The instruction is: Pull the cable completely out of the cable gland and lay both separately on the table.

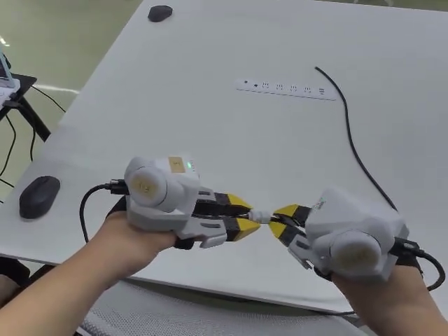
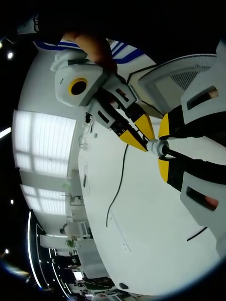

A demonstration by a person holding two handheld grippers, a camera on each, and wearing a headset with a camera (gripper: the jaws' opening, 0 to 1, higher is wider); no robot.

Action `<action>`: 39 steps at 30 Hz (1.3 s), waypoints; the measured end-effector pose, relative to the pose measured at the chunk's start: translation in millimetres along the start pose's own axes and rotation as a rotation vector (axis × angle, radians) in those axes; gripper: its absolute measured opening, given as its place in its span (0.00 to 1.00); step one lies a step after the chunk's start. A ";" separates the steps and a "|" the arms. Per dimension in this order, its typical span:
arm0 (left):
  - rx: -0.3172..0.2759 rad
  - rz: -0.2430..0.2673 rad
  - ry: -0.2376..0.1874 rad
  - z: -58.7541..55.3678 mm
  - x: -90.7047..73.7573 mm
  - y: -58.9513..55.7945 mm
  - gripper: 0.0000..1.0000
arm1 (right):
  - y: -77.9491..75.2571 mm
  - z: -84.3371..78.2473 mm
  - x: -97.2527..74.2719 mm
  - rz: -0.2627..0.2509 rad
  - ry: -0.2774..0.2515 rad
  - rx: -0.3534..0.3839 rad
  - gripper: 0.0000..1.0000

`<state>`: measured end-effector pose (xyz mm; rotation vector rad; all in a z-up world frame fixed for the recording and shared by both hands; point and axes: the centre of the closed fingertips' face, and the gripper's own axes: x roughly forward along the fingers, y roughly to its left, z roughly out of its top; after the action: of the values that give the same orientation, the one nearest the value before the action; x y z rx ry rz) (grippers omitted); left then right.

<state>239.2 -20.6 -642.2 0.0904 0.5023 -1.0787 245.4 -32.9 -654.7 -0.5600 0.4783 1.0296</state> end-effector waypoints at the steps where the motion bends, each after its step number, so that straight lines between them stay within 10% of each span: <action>1: 0.000 -0.001 0.000 0.1 0.1 0.1 0.15 | -0.2 -0.3 0.2 -0.001 -0.001 0.006 0.02; 19: 0.003 -0.010 -0.007 3.3 0.4 -0.9 0.15 | -4.8 -4.5 -1.9 -0.015 -0.010 0.126 0.02; 39: 0.014 -0.007 -0.030 7.1 -5.0 -2.7 0.15 | -28.2 -49.8 -6.4 -0.093 0.027 0.356 0.01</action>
<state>237.5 -20.0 -633.3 0.0847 0.4690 -1.0888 262.4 -80.1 -682.9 -0.2761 0.6379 0.8242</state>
